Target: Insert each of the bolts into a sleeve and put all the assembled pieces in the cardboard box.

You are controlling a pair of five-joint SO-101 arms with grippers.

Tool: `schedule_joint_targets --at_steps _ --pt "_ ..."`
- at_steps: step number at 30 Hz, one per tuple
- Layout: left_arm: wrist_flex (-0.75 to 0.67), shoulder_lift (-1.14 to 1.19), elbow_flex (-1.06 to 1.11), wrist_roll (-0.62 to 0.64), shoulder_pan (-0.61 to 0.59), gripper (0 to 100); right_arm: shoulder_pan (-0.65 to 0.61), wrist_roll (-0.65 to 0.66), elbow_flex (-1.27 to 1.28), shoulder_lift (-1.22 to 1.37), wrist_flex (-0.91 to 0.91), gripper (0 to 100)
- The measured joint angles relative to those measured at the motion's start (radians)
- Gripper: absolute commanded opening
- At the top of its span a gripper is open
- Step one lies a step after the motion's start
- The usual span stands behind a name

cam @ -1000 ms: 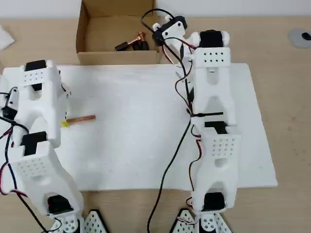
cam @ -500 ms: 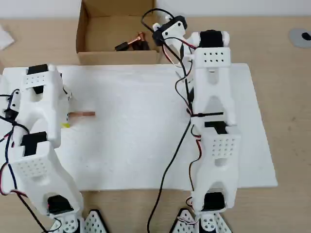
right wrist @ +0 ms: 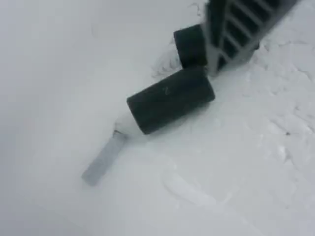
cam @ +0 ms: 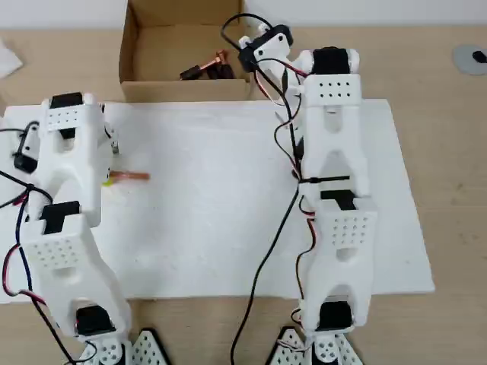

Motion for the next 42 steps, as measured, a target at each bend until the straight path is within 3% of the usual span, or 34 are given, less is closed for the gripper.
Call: schedule_joint_targets --at_steps 9,16,19,24,31,36,42 --pt "0.003 0.034 -0.043 -0.083 -0.002 1 0.000 0.000 0.000 0.000 0.000 39.8" --pt "0.137 0.071 -0.150 -0.301 -0.015 1 0.000 -0.011 0.000 0.000 0.000 39.7" --pt "0.204 0.081 -0.235 -0.454 -0.026 1 0.000 -0.035 0.000 0.000 0.003 39.7" --pt "0.288 0.060 -0.368 -0.749 -0.025 1 0.000 -0.183 0.002 0.000 0.028 39.7" --pt "0.296 -0.190 -0.282 -1.125 0.049 1 0.055 -0.399 0.002 0.015 0.032 39.7" --pt "0.296 -0.425 -0.075 -1.257 0.157 1 0.060 -0.575 0.002 0.118 0.032 39.7" --pt "0.180 -0.692 0.164 -1.379 0.169 1 0.058 -0.789 0.002 0.219 0.032 39.7"
